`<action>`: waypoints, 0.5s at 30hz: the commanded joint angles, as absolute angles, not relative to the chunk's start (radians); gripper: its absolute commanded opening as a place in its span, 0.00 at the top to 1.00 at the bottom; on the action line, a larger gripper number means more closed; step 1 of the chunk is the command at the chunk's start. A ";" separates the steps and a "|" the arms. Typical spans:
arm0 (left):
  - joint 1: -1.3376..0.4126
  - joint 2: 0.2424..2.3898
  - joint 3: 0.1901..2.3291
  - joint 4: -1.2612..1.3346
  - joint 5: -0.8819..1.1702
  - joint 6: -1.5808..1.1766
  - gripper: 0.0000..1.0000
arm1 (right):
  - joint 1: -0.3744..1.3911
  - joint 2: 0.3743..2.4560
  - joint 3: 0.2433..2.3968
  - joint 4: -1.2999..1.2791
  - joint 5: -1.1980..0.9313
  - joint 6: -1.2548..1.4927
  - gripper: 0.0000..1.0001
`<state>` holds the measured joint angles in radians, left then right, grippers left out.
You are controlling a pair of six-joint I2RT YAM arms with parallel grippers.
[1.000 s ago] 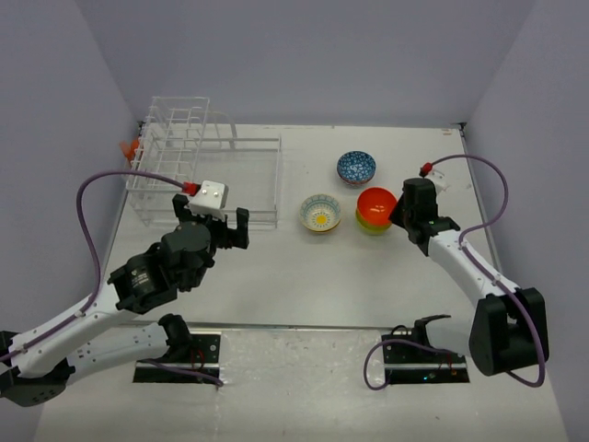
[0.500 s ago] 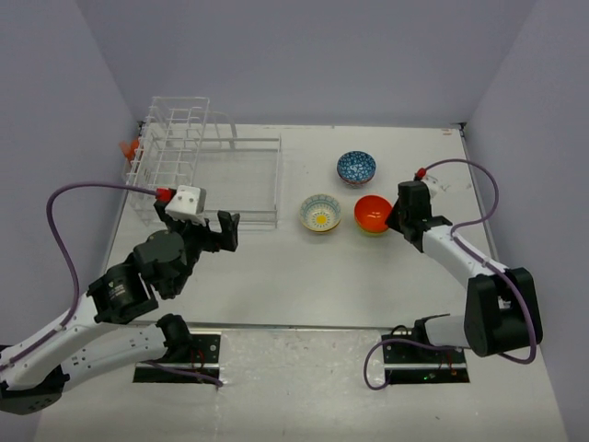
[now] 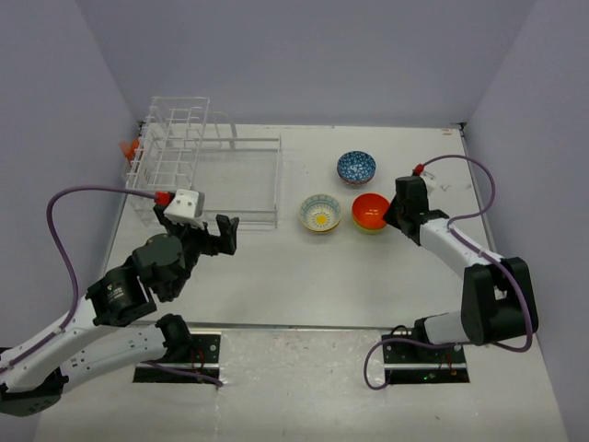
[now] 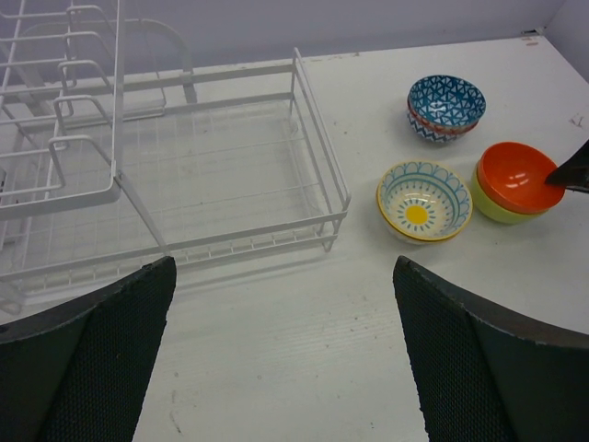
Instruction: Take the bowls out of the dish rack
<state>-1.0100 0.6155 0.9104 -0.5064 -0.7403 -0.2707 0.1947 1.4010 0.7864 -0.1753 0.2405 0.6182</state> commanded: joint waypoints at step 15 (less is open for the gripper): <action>-1.002 0.722 0.931 -0.506 -0.834 -0.364 0.00 | 0.190 1.194 0.837 -0.273 0.239 0.630 0.44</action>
<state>-1.0096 0.6785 0.9096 -0.5068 -0.7780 -0.3077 0.1951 1.2839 0.7868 -0.2310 0.2321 0.6289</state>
